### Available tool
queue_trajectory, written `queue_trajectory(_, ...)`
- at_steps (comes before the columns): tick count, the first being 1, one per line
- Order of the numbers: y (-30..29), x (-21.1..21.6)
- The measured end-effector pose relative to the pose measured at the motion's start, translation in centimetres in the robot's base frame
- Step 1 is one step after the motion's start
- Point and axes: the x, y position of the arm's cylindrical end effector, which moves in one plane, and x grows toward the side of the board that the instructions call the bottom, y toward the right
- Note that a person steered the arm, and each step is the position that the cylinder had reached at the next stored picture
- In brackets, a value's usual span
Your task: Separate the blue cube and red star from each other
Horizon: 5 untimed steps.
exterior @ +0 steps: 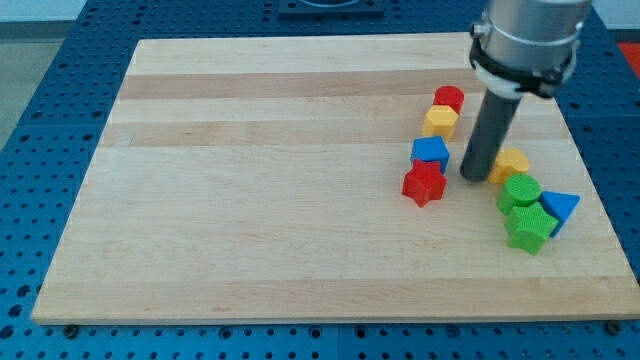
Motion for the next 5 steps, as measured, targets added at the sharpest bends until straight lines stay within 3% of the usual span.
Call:
queue_trajectory(1,-0.4,3.4)
queue_trajectory(5,-2.1,-0.4)
